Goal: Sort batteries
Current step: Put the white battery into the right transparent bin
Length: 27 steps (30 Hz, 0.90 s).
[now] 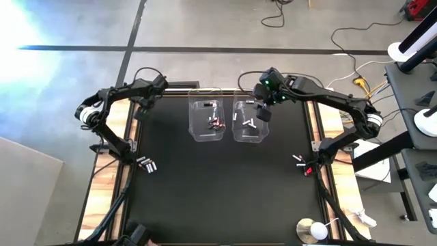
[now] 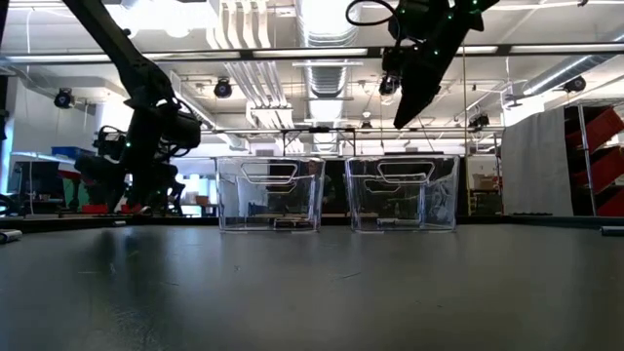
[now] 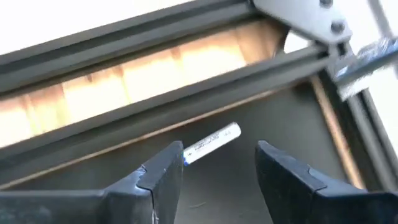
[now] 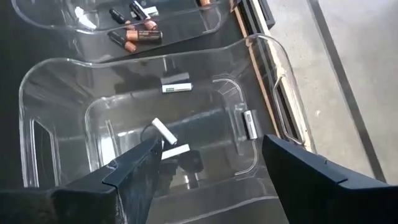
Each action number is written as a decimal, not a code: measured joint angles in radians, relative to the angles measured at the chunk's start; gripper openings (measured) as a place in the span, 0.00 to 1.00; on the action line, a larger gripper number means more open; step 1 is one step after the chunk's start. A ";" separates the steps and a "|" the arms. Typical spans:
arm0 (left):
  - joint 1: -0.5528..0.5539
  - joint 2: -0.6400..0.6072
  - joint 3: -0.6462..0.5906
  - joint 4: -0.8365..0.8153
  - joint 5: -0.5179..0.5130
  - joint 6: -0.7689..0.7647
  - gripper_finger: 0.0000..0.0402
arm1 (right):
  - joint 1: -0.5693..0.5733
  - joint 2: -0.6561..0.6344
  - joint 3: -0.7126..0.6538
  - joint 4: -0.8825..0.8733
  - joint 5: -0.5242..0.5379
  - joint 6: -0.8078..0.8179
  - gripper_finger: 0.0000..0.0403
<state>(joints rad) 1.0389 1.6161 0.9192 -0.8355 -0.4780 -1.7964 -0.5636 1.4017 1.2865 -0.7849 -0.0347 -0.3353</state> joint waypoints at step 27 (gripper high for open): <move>-0.027 0.035 -0.112 0.155 0.001 -0.124 0.44 | 0.000 0.001 0.000 0.095 -0.081 0.081 0.69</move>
<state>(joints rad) 1.0118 1.6515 0.8069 -0.6806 -0.4771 -1.9202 -0.5632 1.4026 1.2861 -0.6899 -0.1162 -0.2539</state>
